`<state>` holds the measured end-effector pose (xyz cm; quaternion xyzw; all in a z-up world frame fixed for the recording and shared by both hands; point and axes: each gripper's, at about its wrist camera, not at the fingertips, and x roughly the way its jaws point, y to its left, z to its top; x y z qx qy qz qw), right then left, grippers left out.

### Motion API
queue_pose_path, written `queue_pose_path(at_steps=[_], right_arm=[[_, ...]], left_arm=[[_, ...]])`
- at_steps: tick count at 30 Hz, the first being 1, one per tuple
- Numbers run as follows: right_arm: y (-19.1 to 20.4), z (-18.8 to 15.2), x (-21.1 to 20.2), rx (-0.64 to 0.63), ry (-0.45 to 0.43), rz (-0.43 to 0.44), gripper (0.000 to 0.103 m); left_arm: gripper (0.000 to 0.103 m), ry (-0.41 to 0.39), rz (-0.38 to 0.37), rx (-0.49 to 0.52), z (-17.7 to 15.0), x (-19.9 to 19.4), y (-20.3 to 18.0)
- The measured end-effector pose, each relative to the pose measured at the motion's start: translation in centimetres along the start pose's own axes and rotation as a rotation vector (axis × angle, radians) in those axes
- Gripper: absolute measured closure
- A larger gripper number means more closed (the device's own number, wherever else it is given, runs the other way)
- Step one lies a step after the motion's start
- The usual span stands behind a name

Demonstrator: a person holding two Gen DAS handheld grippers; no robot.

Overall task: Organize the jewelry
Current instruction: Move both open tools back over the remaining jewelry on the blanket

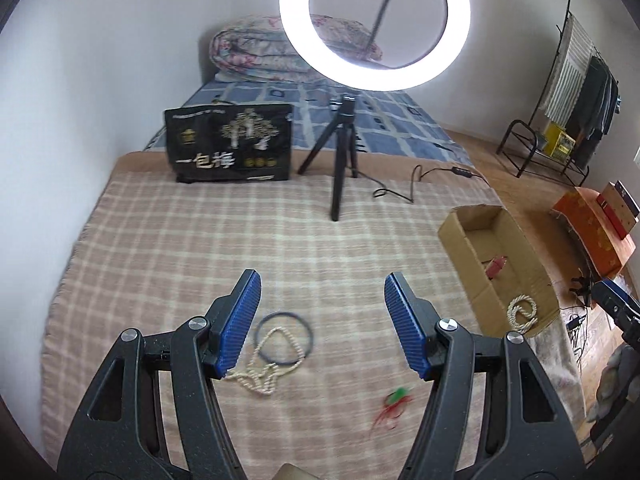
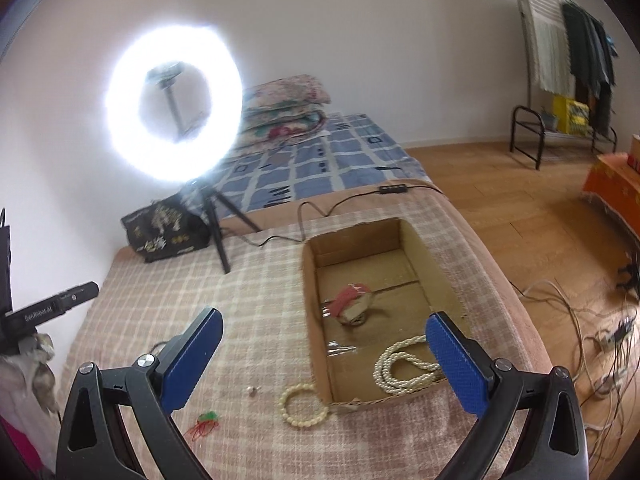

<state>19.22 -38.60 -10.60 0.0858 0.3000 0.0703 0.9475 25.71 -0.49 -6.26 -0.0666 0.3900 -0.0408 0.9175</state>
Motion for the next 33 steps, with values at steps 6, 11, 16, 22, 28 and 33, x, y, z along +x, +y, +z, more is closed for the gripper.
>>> queue_pose_path(at_steps=[6,11,16,22,28,33], right_arm=[[3.2,-2.3,0.1,-0.144,-0.016,0.044,0.001],[4.6,-4.5,1.1,-0.2,0.047,0.072,0.004],[5.5,-7.1,2.4,-0.256,0.131,0.11,0.014],[5.9,-9.7,4.0,-0.292,0.214,0.149,0.023],[5.8,-12.0,5.9,-0.336,0.295,0.165,0.035],[5.7,-12.6,7.8,-0.359,0.344,0.171,0.042]], left_arm=[[0.037,-0.019,0.002,-0.044,-2.6,-1.2,4.8],[0.037,0.027,-0.003,-0.064,-4.5,-0.3,7.7],[0.037,0.086,0.007,-0.073,-6.2,1.6,9.8],[0.037,0.188,-0.041,-0.124,-8.6,4.1,10.5],[0.037,0.251,-0.064,-0.115,-10.7,5.3,9.4],[0.037,0.301,-0.069,-0.155,-11.7,7.0,9.3]])
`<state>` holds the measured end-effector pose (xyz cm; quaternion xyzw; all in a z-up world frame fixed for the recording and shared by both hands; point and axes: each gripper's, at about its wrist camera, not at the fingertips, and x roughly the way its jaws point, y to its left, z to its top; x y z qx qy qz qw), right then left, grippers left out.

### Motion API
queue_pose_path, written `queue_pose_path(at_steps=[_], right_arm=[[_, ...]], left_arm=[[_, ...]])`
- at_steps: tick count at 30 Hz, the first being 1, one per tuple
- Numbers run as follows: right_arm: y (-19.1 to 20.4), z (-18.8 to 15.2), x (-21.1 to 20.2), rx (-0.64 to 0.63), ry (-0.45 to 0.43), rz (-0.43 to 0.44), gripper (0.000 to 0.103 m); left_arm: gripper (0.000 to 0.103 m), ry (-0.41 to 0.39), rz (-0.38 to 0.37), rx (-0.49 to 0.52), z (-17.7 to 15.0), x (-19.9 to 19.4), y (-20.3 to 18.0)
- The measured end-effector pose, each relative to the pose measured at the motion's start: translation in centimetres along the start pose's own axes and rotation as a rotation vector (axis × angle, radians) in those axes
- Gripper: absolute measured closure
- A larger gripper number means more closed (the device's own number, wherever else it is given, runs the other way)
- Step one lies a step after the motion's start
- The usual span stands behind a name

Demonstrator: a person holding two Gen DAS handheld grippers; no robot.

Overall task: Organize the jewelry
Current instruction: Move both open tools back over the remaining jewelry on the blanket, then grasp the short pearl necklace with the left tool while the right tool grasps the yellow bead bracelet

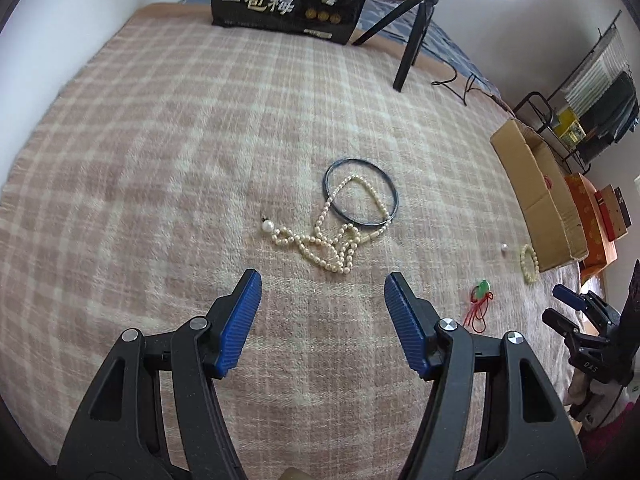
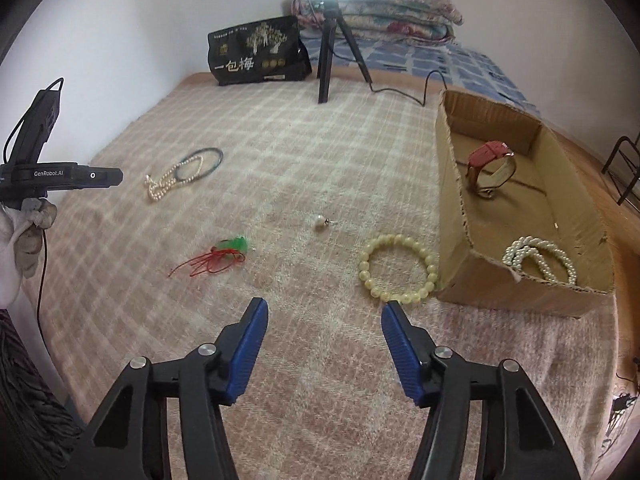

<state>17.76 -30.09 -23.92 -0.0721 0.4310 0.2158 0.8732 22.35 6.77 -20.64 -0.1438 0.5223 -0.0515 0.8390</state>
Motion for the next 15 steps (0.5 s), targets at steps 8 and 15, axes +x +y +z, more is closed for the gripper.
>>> queue_pose_path(at_steps=[8,15], right_arm=[[-0.9,0.7,2.6,0.001,0.041,-0.013,0.048],[-1.6,1.7,4.0,0.016,0.049,-0.029,0.048]], left_arm=[[0.037,0.054,-0.045,-0.102,0.6,2.1,1.1],[0.037,0.07,-0.058,-0.156,0.7,3.0,1.7]])
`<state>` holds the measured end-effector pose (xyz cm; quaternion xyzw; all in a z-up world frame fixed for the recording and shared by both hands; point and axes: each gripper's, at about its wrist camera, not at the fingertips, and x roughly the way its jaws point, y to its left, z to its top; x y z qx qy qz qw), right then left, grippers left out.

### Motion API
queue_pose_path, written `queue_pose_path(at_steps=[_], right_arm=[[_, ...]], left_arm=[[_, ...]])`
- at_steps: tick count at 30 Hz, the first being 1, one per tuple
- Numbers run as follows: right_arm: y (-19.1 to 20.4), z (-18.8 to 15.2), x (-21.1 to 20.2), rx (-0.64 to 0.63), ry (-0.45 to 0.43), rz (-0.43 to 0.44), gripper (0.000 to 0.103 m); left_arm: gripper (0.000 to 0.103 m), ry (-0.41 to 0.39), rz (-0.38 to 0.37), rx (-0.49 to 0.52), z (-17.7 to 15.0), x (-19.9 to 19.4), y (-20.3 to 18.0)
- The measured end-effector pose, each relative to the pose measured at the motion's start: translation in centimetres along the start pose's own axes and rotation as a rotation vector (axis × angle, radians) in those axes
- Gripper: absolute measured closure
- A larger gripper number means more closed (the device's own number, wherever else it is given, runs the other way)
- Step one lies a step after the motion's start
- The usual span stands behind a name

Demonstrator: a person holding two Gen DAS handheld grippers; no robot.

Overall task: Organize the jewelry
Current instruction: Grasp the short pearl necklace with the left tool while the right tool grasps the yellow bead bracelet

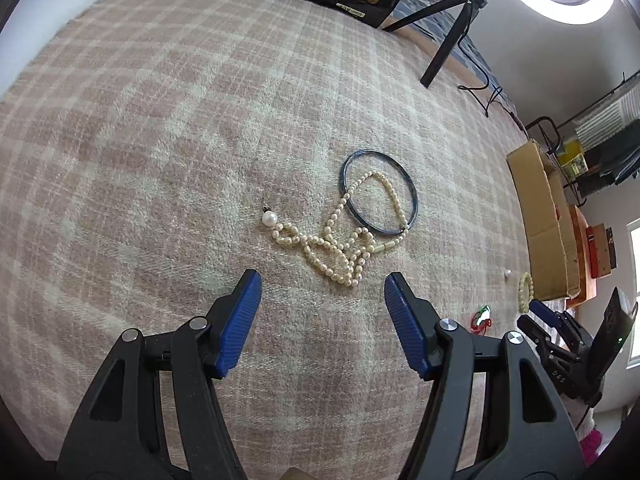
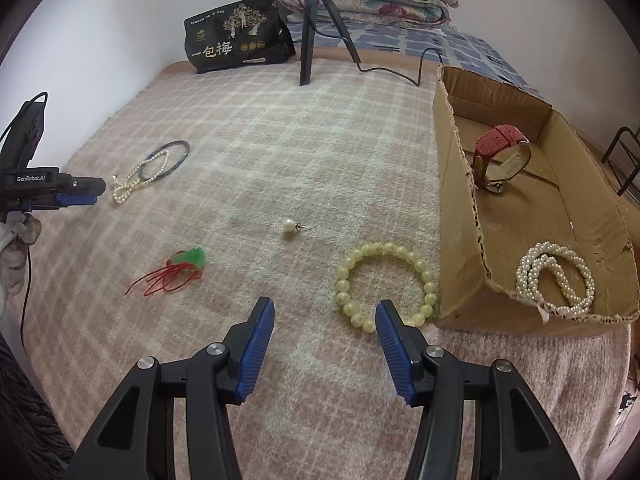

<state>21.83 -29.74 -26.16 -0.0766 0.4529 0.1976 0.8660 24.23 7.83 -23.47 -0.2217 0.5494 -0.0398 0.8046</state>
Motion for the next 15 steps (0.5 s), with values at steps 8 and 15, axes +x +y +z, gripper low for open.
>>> queue_pose_path(at_steps=[8,15], right_arm=[[-0.2,0.5,1.5,0.004,0.02,-0.024,0.053],[0.2,0.8,1.9,-0.022,0.032,-0.059,0.053]], left_arm=[[0.037,0.001,0.028,-0.003,1.1,1.3,-0.5],[0.062,-0.037,0.213,0.177,0.7,2.7,-3.1]])
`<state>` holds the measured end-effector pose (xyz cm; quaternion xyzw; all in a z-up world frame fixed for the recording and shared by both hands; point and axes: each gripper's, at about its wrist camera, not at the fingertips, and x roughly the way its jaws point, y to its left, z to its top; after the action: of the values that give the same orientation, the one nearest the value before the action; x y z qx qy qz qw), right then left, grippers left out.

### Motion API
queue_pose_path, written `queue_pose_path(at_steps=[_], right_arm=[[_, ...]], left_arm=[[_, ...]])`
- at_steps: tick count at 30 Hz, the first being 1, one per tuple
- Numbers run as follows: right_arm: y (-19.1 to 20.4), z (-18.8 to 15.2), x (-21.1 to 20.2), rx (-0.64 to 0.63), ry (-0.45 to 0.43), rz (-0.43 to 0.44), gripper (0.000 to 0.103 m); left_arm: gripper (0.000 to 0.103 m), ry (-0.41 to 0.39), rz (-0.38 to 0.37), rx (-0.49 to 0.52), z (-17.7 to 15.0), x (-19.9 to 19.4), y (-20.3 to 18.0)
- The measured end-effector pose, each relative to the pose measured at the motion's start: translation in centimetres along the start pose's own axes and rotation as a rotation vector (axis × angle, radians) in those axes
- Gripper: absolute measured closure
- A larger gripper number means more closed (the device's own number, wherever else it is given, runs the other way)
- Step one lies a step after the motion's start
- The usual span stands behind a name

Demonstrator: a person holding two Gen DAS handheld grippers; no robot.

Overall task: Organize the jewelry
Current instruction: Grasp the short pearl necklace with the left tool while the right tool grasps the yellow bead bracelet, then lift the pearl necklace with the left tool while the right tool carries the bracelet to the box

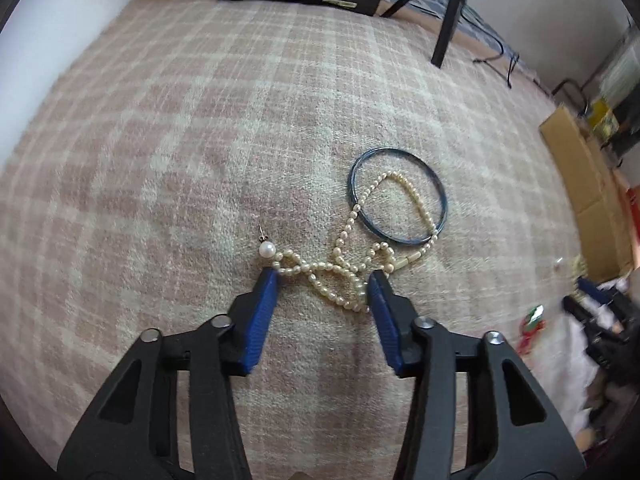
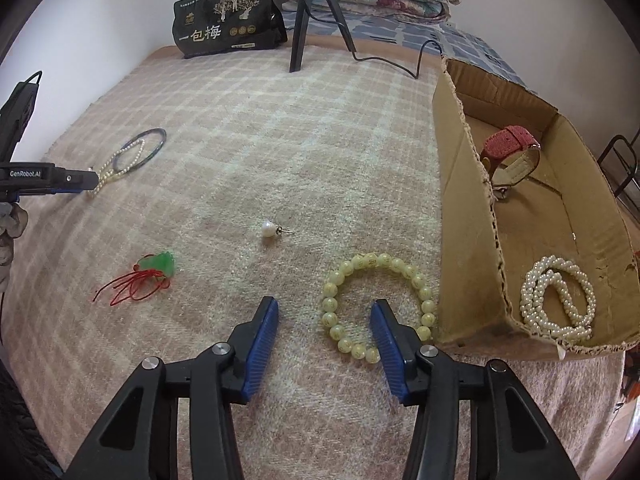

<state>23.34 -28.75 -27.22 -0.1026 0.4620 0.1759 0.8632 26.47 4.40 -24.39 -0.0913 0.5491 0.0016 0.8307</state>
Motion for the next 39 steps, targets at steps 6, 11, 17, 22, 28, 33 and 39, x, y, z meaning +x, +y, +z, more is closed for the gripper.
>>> queue_pose_path(at_steps=[6,11,17,22,28,33,39], right_arm=[[0.1,0.2,0.4,-0.005,0.006,-0.012,0.053],[0.6,0.5,0.4,-0.023,0.014,-0.004,0.081],[0.9,0.3,-0.2,-0.027,0.014,0.01,0.097],[0.6,0.1,-1.6,0.004,-0.014,0.045,0.098],[0.6,0.5,-4.1,0.016,-0.073,0.067,0.098],[0.8,1.0,-5.8,0.02,-0.11,0.081,0.098],[0.9,1.3,-7.7,0.021,-0.148,0.092,0.098]], left_arm=[[0.095,-0.044,0.056,0.088,-0.4,0.1,-1.0],[0.098,-0.052,0.022,0.055,-0.4,-0.8,-0.9],[0.099,-0.092,-0.015,0.061,-0.6,-3.1,-0.7],[0.099,-0.123,-0.061,0.017,-0.4,-5.2,0.3],[0.099,-0.187,-0.114,-0.016,0.8,-8.2,0.6],[0.099,-0.234,-0.15,-0.028,1.2,-10.3,0.4],[0.099,-0.269,-0.177,-0.018,1.4,-12.2,-0.4]])
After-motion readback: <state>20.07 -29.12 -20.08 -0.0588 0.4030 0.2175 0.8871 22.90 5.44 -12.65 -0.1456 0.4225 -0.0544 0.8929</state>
